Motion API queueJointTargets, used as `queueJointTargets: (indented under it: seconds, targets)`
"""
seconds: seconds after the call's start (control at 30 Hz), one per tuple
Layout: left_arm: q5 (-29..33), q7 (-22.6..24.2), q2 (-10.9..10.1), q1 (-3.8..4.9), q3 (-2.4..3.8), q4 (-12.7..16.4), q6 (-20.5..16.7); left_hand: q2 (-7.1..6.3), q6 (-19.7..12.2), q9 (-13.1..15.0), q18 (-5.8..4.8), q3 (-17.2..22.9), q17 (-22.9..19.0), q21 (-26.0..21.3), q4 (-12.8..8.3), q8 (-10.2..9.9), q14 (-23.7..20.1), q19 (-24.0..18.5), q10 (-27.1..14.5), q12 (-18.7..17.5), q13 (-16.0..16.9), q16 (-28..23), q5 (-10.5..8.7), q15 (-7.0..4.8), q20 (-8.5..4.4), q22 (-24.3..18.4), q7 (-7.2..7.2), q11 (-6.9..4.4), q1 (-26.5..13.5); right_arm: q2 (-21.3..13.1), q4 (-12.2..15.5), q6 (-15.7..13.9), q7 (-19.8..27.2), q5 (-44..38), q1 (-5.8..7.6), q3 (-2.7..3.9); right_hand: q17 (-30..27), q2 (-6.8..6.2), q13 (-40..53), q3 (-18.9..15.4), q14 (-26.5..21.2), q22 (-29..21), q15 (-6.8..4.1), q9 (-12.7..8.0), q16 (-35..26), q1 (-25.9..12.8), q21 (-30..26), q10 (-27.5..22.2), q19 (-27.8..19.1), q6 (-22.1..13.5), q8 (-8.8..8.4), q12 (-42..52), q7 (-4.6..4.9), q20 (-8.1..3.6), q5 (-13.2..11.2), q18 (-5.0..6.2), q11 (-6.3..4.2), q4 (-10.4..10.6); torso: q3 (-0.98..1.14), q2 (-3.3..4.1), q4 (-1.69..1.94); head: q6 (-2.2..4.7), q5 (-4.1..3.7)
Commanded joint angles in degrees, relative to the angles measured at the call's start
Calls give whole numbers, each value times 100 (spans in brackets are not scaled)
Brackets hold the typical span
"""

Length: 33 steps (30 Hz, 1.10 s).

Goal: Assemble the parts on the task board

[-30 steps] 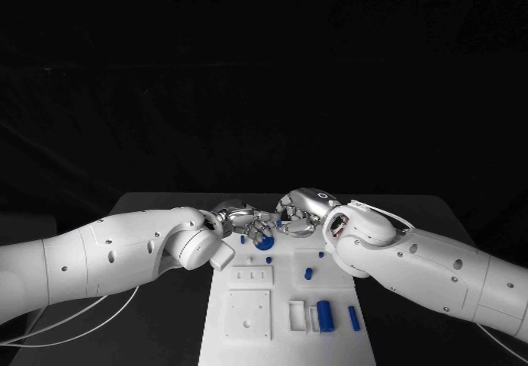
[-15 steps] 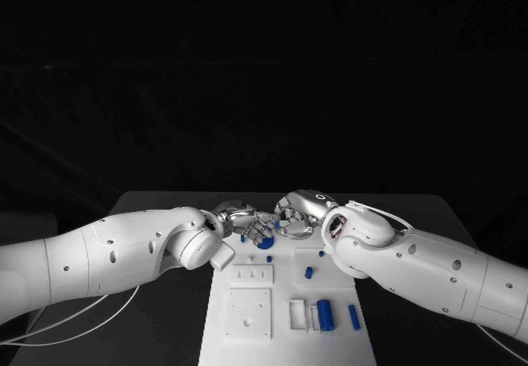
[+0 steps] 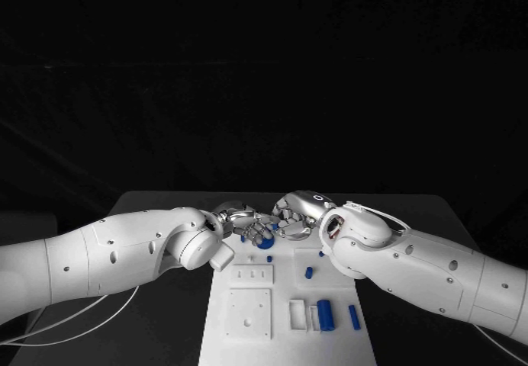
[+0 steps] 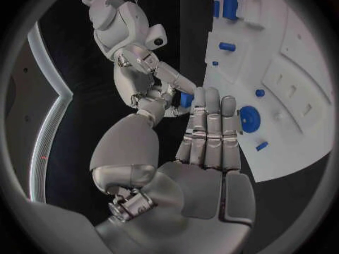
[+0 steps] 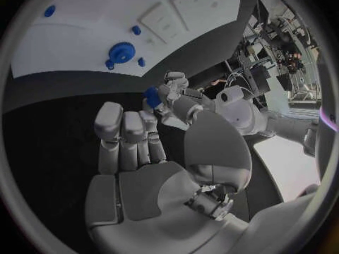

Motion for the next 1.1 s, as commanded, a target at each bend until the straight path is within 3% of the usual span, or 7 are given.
queueJointTargets:
  seconds: [0.03, 0.57, 0.77, 0.93, 1.1]
  targets:
    - [-19, 49, 39, 4, 9, 26, 167, 12, 42, -3, 104, -7, 7, 29, -47, 0, -36, -44, -9, 24, 15, 29, -16, 0, -10, 42, -12, -25, 73, 37, 13, 83, 69, -69, -16, -9, 8, -39, 8, 25, 1, 54, -29, 147, -29, 13, 29, 23, 18, 225, 40, -8, 131, -29, 37, 656, -15, 18, -2, 1, 0, -8, -3]
    - [-5, 46, 45, 4, 9, 6, 243, 259, 152, 21, 94, 0, 8, 43, -283, 20, -34, -48, 35, 89, 122, 35, 6, 2, -6, 44, -54, -61, 286, 86, -19, 109, 71, -68, -17, -49, 9, -40, 10, 25, 2, 53, -29, 150, -29, 13, 29, 24, 22, 226, 39, -9, 131, -32, 46, 656, -15, 17, 0, 1, -1, -30, 1]
    - [-22, 46, 63, 4, 9, -13, 275, 368, 242, 38, 88, 0, 8, 49, -347, 48, -28, -47, 104, 119, 162, 38, 40, 1, -6, 43, -88, -93, 294, 103, -28, 128, 79, -62, -17, -111, 9, -41, 10, 25, 2, 53, -30, 151, -30, 13, 29, 24, 22, 226, 38, -9, 131, -32, 48, 656, -15, 17, 1, 1, -3, -31, 5]
    - [-38, 31, 81, 4, 9, -37, 271, 443, 332, 48, 83, 18, 7, 58, -430, 53, -19, -41, 177, 123, 207, 43, 334, -1, -9, 40, -122, -124, 248, 109, -27, 126, 80, -58, -18, -155, 10, -41, 11, 24, 2, 53, -30, 152, -30, 11, 28, 25, 23, 227, 38, -9, 131, -33, 50, 656, -15, 18, 2, 2, 1, -41, 9]
    - [-53, 10, 103, 4, 9, -59, 279, 469, 412, 61, 81, 24, 13, 70, -472, 71, 2, -28, 247, 140, 240, 59, 440, -10, -15, 41, -151, -152, 201, 99, -22, 143, 69, -58, -18, -177, 10, -41, 12, 24, 2, 53, -30, 153, -31, 10, 28, 25, 24, 227, 37, -10, 131, -34, 53, 656, -15, 18, 3, 2, -5, -49, 18]
